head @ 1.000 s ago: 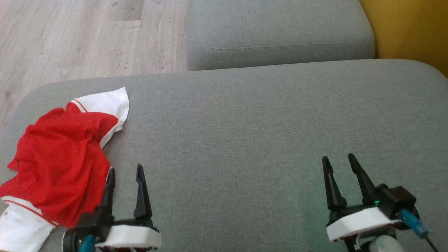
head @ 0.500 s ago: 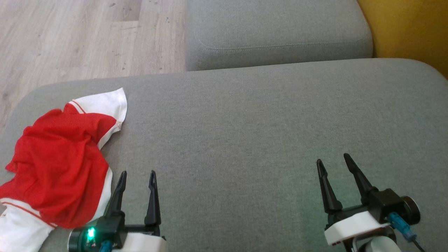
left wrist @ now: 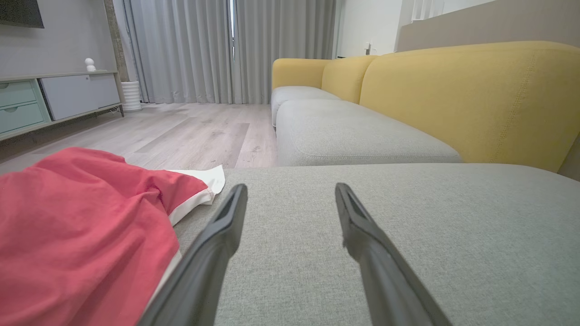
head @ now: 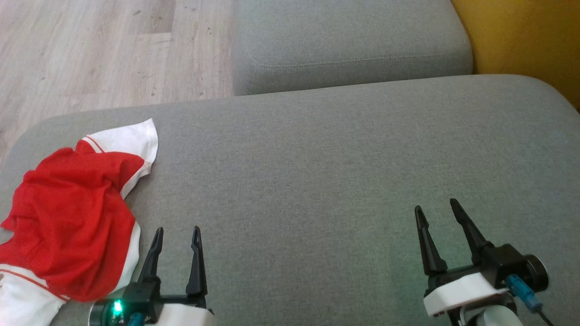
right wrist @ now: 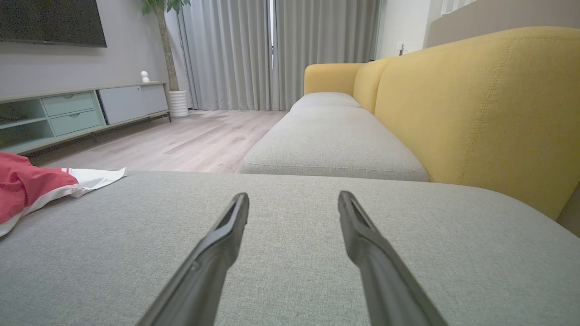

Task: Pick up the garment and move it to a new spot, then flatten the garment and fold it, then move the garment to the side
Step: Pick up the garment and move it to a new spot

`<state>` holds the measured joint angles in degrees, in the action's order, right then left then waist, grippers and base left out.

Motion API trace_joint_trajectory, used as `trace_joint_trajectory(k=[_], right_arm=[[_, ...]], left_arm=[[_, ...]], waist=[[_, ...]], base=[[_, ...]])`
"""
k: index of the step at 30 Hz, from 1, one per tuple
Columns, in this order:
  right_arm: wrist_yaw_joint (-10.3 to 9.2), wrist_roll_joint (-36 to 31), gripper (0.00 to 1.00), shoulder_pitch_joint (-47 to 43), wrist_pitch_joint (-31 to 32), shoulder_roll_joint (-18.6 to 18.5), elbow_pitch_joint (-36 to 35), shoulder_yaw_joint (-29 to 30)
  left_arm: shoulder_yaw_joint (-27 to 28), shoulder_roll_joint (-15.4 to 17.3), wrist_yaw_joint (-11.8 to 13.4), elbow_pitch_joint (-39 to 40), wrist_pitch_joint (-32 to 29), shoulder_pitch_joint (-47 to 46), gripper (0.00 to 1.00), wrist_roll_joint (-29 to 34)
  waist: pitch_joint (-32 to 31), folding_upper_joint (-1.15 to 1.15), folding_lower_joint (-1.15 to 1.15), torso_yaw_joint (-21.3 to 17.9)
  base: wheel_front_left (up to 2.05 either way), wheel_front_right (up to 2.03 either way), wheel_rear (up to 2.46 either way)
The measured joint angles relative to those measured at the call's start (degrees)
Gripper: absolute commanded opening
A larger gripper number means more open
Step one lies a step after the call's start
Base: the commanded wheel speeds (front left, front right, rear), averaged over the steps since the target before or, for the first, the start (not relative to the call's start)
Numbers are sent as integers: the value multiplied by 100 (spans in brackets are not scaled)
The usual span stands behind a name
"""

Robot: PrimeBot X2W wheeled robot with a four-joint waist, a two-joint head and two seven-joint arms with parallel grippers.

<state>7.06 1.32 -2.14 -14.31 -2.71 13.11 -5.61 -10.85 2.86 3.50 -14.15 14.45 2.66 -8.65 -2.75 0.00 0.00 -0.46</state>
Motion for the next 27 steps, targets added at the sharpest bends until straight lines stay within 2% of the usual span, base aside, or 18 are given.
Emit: trace_joint_trajectory(k=[6, 12, 27], right_arm=[[0, 1, 100, -2, 0, 0, 3, 55], [0, 2, 100, -43, -1, 2, 25, 30], [0, 20, 100, -134, -5, 11, 59, -189]], left_arm=[[1, 0, -4, 1, 0, -1, 100, 87], [49, 0, -3, 9, 0, -1, 100, 108], [422, 2, 10, 183, 0, 31, 100, 224]], waist=[[1, 0, 0, 91], [-10, 0, 0, 380], [39, 0, 0, 1705]], base=[[0, 0, 0], [0, 0, 0], [0, 0, 0]])
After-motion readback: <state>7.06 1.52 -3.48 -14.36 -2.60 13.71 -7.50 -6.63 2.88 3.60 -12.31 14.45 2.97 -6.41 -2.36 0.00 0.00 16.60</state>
